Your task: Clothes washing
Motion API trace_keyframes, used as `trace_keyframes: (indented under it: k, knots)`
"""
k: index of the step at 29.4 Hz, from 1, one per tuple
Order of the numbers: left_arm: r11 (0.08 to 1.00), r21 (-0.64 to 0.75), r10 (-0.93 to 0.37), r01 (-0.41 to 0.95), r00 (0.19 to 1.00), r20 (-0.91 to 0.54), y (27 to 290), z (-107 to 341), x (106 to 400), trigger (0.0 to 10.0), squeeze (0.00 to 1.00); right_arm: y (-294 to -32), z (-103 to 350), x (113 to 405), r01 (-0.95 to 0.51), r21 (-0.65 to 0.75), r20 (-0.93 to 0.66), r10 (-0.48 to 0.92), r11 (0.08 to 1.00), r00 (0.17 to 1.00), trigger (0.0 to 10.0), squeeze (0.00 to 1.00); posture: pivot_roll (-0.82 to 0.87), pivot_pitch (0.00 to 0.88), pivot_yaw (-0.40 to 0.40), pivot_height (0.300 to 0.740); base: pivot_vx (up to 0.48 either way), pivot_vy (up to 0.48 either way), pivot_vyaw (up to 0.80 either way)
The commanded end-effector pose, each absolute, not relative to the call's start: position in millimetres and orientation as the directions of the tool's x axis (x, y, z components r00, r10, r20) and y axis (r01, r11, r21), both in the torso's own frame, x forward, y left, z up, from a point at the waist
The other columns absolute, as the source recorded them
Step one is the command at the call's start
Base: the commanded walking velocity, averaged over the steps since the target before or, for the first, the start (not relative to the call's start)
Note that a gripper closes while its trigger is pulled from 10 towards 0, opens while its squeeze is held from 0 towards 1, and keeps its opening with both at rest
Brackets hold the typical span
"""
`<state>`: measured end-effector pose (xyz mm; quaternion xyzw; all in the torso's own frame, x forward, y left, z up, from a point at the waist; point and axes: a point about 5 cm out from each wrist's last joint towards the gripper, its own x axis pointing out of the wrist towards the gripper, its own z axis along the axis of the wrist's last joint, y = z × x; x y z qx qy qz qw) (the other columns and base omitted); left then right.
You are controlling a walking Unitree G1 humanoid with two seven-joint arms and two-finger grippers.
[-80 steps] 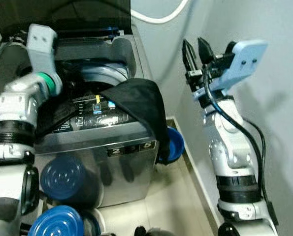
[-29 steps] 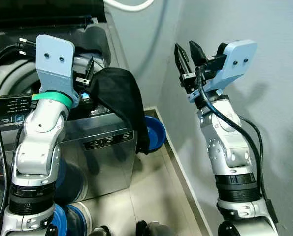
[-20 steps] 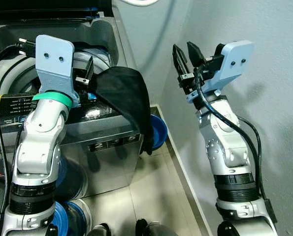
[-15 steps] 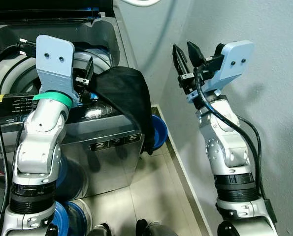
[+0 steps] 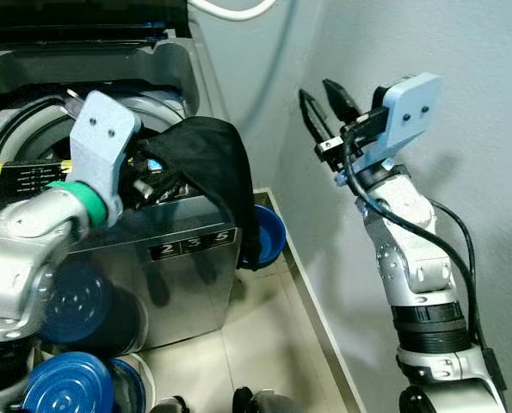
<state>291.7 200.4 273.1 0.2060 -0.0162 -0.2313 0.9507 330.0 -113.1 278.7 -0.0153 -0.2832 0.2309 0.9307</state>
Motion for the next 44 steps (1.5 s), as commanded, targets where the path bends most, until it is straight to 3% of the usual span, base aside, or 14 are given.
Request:
trace_keyframes:
  k: [1, 4, 10, 15, 22, 32, 36, 38, 39, 40, 41, 42, 44]
  knots:
    - [0.773, 0.453, -0.447, 0.444, 0.888, -0.107, 202.2, 266.6, 297.0, 10.0, 0.00, -116.2, 272.8, 330.9, -0.415, -0.146, 0.503, 0.428, 0.898, 0.751, 10.0, 0.00, 0.04, 0.092, -0.047, 0.740, 0.000, 0.000, 0.00]
    - [0.718, 0.558, -0.419, 0.416, 0.899, -0.132, 205.5, 264.1, 311.4, 10.0, 0.00, -113.6, 272.4, 330.1, -0.417, -0.138, 0.506, 0.426, 0.898, 0.750, 10.0, 0.00, 0.03, 0.091, -0.043, 0.740, 0.000, 0.000, 0.00]
    - [0.669, 0.591, -0.478, 0.451, 0.869, -0.123, 200.7, 267.8, 322.6, 10.0, 0.00, -111.8, 272.8, 329.6, -0.414, -0.122, 0.513, 0.414, 0.902, 0.752, 10.0, 0.00, 0.03, 0.094, -0.044, 0.740, 0.000, 0.000, 0.00]
    - [0.639, 0.524, -0.604, 0.563, 0.789, -0.113, 187.6, 276.2, 335.5, 10.0, 0.00, -107.2, 273.1, 329.5, -0.426, -0.114, 0.517, 0.420, 0.897, 0.746, 10.0, 0.00, 0.02, 0.100, -0.041, 0.740, 0.000, 0.000, 0.00]
    - [0.635, 0.460, -0.661, 0.620, 0.745, -0.092, 177.5, 278.9, 343.5, 10.0, 0.00, -103.1, 273.2, 327.5, -0.435, -0.110, 0.520, 0.424, 0.894, 0.741, 10.0, 0.00, 0.01, 0.101, -0.033, 0.740, 0.000, 0.000, 0.00]
    - [0.666, 0.382, -0.665, 0.641, 0.742, -0.086, 174.6, 268.8, 345.0, 10.0, 0.00, -102.0, 271.2, 325.4, -0.436, -0.104, 0.517, 0.423, 0.894, 0.744, 10.0, 0.00, 0.01, 0.107, -0.031, 0.740, 0.000, 0.000, 0.00]
    - [0.725, 0.267, -0.639, 0.635, 0.765, -0.086, 178.1, 257.2, 340.4, 10.0, 0.00, -102.6, 269.8, 325.1, -0.434, -0.100, 0.514, 0.420, 0.896, 0.748, 10.0, 0.00, 0.02, 0.110, -0.034, 0.740, 0.000, 0.000, 0.00]
    - [0.747, 0.226, -0.619, 0.626, 0.778, -0.107, 182.9, 250.2, 339.7, 9.5, 0.00, -102.0, 269.8, 325.5, -0.435, -0.098, 0.514, 0.420, 0.895, 0.748, 10.0, 0.00, 0.02, 0.111, -0.036, 0.740, 0.000, 0.000, 0.00]
    - [0.762, 0.207, -0.602, 0.614, 0.789, -0.124, 186.9, 245.4, 340.0, 7.8, 0.00, -101.4, 269.9, 325.9, -0.437, -0.097, 0.514, 0.421, 0.894, 0.748, 10.0, 0.00, 0.02, 0.111, -0.037, 0.740, 0.000, 0.000, 0.00]
    - [0.762, 0.207, -0.602, 0.614, 0.789, -0.124, 186.9, 245.4, 340.0, 7.8, 0.00, -101.4, 269.9, 325.9, -0.437, -0.097, 0.514, 0.421, 0.894, 0.748, 10.0, 0.00, 0.02, 0.111, -0.037, 0.740, 0.000, 0.000, 0.00]
    - [0.764, 0.195, -0.600, 0.615, 0.788, -0.135, 189.8, 242.2, 341.0, 3.1, 0.00, -100.9, 270.0, 326.1, -0.438, -0.097, 0.514, 0.422, 0.894, 0.747, 10.0, 0.00, 0.02, 0.110, -0.037, 0.740, 0.000, 0.000, 0.00]
    - [0.766, 0.190, -0.598, 0.614, 0.789, -0.143, 192.2, 240.2, 341.9, 0.0, 0.00, -100.7, 269.9, 326.2, -0.439, -0.096, 0.515, 0.422, 0.893, 0.746, 10.0, 0.00, 0.03, 0.109, -0.038, 0.740, 0.000, 0.000, 0.00]
    - [0.766, 0.189, -0.597, 0.614, 0.789, -0.146, 193.7, 239.6, 342.3, 0.0, 0.00, -100.7, 269.8, 326.2, -0.439, -0.096, 0.515, 0.422, 0.893, 0.746, 10.0, 0.00, 0.02, 0.108, -0.038, 0.740, 0.000, 0.000, 0.00]
